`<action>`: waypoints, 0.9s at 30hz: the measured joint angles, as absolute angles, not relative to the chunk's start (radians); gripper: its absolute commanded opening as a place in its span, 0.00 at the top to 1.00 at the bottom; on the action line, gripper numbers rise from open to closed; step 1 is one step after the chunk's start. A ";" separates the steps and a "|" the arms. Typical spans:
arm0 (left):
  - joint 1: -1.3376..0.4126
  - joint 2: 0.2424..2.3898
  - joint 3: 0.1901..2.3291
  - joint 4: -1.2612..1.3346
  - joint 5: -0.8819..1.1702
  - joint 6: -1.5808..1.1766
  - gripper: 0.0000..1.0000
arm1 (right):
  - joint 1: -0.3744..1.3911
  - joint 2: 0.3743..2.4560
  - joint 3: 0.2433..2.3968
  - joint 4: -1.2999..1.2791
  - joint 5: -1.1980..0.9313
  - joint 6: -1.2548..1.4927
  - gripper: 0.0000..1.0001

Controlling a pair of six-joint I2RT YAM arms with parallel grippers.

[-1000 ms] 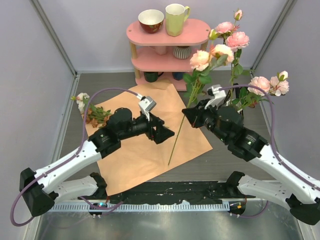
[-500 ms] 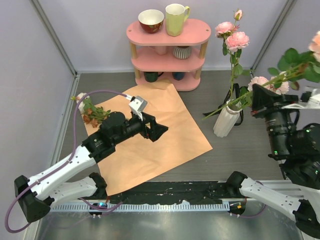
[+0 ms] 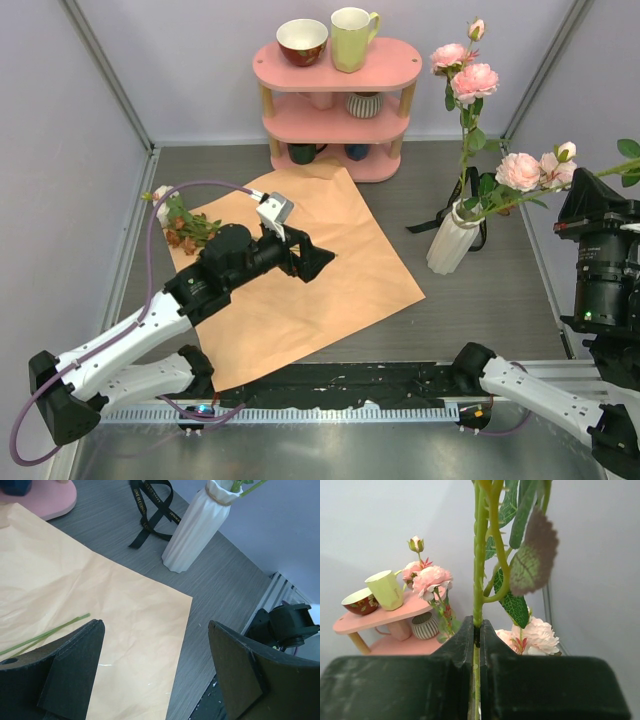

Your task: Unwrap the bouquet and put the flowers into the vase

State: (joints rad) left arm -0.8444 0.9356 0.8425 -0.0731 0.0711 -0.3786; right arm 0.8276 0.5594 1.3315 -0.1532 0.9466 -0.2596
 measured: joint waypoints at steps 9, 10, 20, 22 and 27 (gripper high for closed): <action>-0.844 0.936 0.842 -0.073 0.071 -0.377 0.12 | 0.828 0.610 1.349 -0.113 0.983 -0.357 0.99; -0.844 0.935 0.842 -0.073 0.071 -0.377 0.12 | 0.828 0.617 1.348 -0.110 0.982 -0.361 0.99; -0.844 0.919 0.842 -0.081 0.067 -0.376 0.11 | 0.828 0.670 1.311 -0.021 0.983 -0.419 0.99; -0.844 0.915 0.840 -0.082 0.063 -0.376 0.11 | 0.828 0.683 1.308 -0.002 0.984 -0.436 0.99; -0.844 0.905 0.835 -0.084 0.059 -0.376 0.11 | 0.828 0.711 1.298 0.038 0.986 -0.472 0.99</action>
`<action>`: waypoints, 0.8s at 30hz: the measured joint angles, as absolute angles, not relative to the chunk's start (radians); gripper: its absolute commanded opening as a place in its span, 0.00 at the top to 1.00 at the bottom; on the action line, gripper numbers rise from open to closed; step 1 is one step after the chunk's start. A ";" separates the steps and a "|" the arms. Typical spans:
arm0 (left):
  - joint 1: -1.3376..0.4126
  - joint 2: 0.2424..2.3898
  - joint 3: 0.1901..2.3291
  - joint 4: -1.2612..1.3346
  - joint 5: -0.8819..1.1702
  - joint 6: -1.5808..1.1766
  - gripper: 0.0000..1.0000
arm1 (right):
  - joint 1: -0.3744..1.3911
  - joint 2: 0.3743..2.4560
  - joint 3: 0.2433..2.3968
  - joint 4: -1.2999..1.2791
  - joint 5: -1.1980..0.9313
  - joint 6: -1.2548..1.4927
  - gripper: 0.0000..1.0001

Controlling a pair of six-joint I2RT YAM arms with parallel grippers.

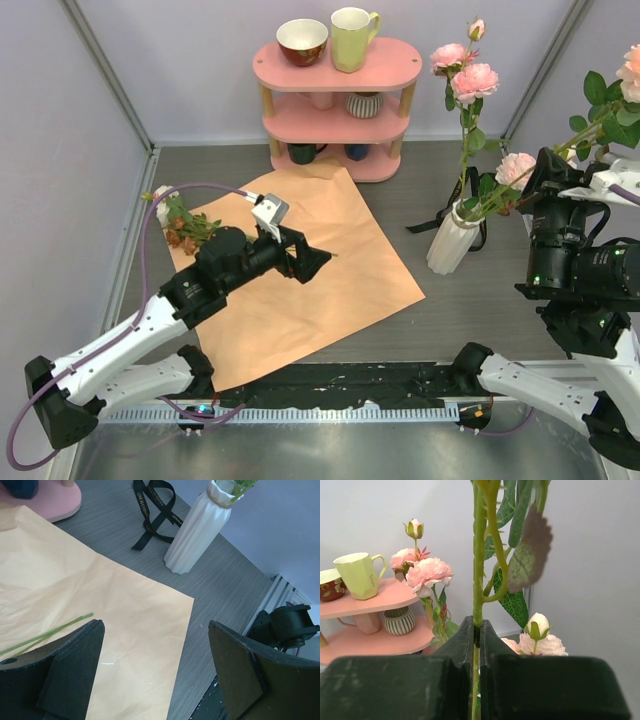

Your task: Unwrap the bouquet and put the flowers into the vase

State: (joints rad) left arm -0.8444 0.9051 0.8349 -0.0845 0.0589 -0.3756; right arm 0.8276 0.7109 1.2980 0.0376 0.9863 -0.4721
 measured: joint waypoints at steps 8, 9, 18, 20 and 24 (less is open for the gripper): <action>-0.844 0.896 0.830 -0.089 0.052 -0.369 0.11 | 0.828 0.741 1.319 0.048 0.984 -0.493 0.99; -0.844 0.896 0.830 -0.089 0.052 -0.368 0.11 | 0.828 0.744 1.328 0.049 0.982 -0.494 0.99; -0.844 0.892 0.825 -0.089 0.051 -0.362 0.11 | 0.828 0.732 1.335 0.072 0.983 -0.498 0.99; -0.844 0.891 0.825 -0.089 0.048 -0.362 0.11 | 0.828 0.724 1.313 0.078 0.984 -0.497 0.99; -0.844 0.889 0.822 -0.090 0.046 -0.362 0.11 | 0.828 0.704 1.245 0.082 0.994 -0.487 0.99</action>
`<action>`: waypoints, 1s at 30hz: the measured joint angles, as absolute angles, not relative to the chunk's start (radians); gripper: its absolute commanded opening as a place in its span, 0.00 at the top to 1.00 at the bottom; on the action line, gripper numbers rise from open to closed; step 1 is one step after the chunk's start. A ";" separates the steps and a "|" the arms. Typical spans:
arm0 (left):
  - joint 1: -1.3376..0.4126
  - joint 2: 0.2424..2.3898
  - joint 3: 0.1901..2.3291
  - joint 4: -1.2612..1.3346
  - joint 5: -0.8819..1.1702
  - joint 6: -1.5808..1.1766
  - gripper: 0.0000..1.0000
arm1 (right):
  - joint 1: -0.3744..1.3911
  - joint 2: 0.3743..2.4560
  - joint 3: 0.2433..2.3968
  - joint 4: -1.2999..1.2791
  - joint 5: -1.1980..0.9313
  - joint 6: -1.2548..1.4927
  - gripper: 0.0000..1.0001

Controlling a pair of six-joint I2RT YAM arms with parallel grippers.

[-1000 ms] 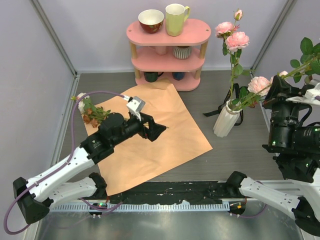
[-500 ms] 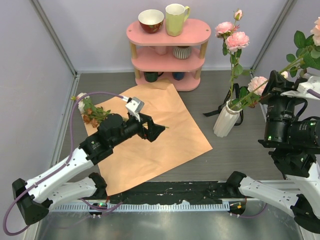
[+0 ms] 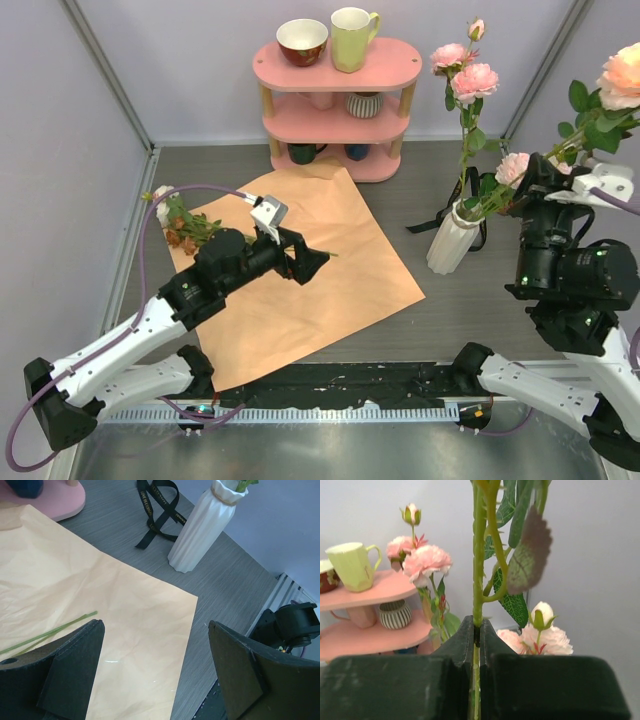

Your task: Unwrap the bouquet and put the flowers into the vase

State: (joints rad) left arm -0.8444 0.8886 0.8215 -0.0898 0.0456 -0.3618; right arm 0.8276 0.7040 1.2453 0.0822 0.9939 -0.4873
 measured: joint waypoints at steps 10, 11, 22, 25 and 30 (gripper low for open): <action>-0.844 0.889 0.811 -0.091 0.045 -0.363 0.11 | 0.828 0.701 1.058 0.018 1.045 -0.345 0.99; -0.844 0.889 0.811 -0.091 0.045 -0.364 0.11 | 0.828 0.701 1.040 0.017 1.050 -0.334 0.99; -0.844 0.894 0.804 -0.092 0.044 -0.385 0.11 | 0.724 0.749 0.881 -0.002 1.077 -0.151 0.99; -0.844 0.894 0.804 -0.094 0.039 -0.387 0.11 | 0.656 0.760 0.852 -0.035 1.047 -0.080 0.99; -0.844 0.894 0.797 -0.096 0.030 -0.390 0.11 | 0.587 0.773 0.837 -0.088 1.000 0.026 0.95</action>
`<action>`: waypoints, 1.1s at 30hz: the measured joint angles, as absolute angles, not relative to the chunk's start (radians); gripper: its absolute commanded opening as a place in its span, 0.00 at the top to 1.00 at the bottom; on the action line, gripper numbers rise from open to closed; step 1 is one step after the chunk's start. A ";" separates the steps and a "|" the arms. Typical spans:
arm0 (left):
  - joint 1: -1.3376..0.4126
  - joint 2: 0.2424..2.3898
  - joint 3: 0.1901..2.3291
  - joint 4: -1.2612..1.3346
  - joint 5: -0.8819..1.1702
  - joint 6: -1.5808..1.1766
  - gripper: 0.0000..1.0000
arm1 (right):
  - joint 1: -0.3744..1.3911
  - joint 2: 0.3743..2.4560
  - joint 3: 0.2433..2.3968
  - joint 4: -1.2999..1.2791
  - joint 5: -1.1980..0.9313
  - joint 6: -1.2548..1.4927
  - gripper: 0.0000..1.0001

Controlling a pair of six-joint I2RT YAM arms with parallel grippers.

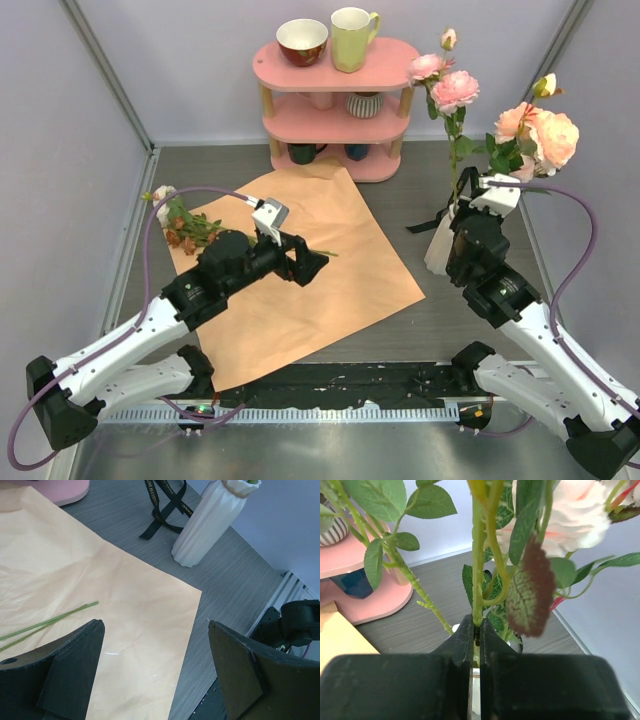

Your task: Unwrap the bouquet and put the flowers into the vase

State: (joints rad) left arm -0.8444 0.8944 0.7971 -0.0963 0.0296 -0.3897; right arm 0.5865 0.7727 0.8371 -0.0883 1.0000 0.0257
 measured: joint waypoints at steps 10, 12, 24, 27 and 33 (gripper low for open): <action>-0.844 0.894 0.794 -0.101 0.025 -0.390 0.11 | 0.581 0.788 0.838 -0.133 0.980 0.089 0.80; -0.844 0.895 0.794 -0.103 0.024 -0.390 0.11 | 0.581 0.786 0.839 -0.144 0.976 0.101 0.71; -0.844 0.975 0.794 -0.126 0.003 -0.407 0.11 | 0.581 0.760 0.911 -0.345 0.844 0.202 0.30; -0.844 0.990 0.795 -0.126 -0.004 -0.412 0.10 | 0.581 0.734 0.936 -0.395 0.799 0.233 0.23; -0.844 1.017 0.799 -0.145 -0.052 -0.430 0.10 | 0.581 0.706 0.969 -0.488 0.665 0.269 0.21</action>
State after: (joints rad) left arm -0.8440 1.0168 0.7986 -0.1452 -0.0517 -0.4297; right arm 0.5812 0.7063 0.9691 -0.4881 0.6647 0.2691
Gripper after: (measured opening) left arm 0.897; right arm 0.783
